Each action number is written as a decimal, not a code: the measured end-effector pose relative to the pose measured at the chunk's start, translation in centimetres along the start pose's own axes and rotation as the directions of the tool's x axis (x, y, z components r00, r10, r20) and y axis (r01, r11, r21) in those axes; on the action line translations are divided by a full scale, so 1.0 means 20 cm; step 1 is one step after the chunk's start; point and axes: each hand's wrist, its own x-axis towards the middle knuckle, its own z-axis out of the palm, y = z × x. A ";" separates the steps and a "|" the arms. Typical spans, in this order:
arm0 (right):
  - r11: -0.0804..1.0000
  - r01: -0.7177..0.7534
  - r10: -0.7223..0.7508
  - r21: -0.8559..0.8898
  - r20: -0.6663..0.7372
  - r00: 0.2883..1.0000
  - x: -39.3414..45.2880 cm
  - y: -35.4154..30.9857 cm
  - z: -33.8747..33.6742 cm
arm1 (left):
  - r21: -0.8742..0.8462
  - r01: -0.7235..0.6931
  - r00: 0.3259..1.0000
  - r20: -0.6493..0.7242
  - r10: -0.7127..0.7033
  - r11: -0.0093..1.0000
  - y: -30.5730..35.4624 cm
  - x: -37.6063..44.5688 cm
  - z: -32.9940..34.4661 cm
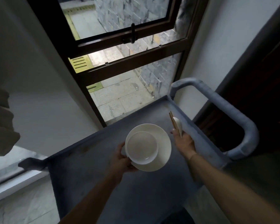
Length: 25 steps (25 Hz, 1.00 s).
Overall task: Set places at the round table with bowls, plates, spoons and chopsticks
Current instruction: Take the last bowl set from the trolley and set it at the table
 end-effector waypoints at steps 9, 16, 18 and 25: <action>0.958 -0.225 0.249 0.177 -0.132 0.959 -0.22 0.31 -0.47 | 0.182 0.006 0.945 0.320 -0.065 0.983 0.01 -0.01 0.42; 0.915 -0.201 0.311 0.350 -0.294 0.904 -0.49 0.67 -0.96 | 0.313 -0.046 0.871 0.478 -0.115 0.949 -0.09 -0.17 0.92; 0.907 -0.207 0.331 0.366 -0.319 0.888 -0.61 0.79 -1.12 | 0.341 -0.065 0.839 0.527 -0.134 0.938 -0.15 -0.26 1.09; 0.878 -0.251 0.440 0.407 -0.481 0.758 -1.01 1.24 -1.68 | 0.414 -0.148 0.736 0.653 -0.180 0.898 -0.40 -0.63 1.75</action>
